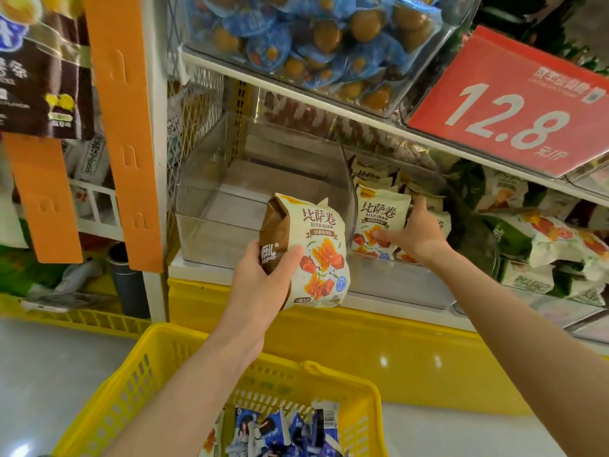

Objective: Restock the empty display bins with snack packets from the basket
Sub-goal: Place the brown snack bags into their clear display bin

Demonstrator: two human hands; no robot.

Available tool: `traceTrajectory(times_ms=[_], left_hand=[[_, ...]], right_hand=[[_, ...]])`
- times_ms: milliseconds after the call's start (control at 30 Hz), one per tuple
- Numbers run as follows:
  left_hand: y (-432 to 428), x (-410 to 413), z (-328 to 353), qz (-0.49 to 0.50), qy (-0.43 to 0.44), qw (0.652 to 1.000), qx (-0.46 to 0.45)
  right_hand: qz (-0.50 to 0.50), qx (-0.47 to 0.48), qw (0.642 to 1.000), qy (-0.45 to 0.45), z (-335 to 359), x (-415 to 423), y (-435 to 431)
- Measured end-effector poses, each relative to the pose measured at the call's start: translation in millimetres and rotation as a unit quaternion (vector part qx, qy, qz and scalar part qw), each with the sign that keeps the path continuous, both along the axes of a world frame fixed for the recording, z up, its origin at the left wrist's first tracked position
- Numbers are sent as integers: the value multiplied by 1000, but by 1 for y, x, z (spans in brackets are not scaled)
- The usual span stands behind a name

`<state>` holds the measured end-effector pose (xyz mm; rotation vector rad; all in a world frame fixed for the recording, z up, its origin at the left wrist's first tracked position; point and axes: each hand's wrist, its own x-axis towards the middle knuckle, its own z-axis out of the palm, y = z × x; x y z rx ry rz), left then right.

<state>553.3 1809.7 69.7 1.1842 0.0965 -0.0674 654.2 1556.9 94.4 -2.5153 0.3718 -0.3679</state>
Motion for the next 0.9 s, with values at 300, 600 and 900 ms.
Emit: traceTrajectory(times_ms=[300,600,900], left_hand=[[-1,-1,-1,-15,-5,999,30],[-2,-11,-7,-76,-39,990,108],[-23,-45,-16,-243,-107,954,139]], right_hand=[[25,-14,997,77,-12,6,-9],[62,41,990,-121,19,-56,2],[320,-38,943,82,10,-147,16]])
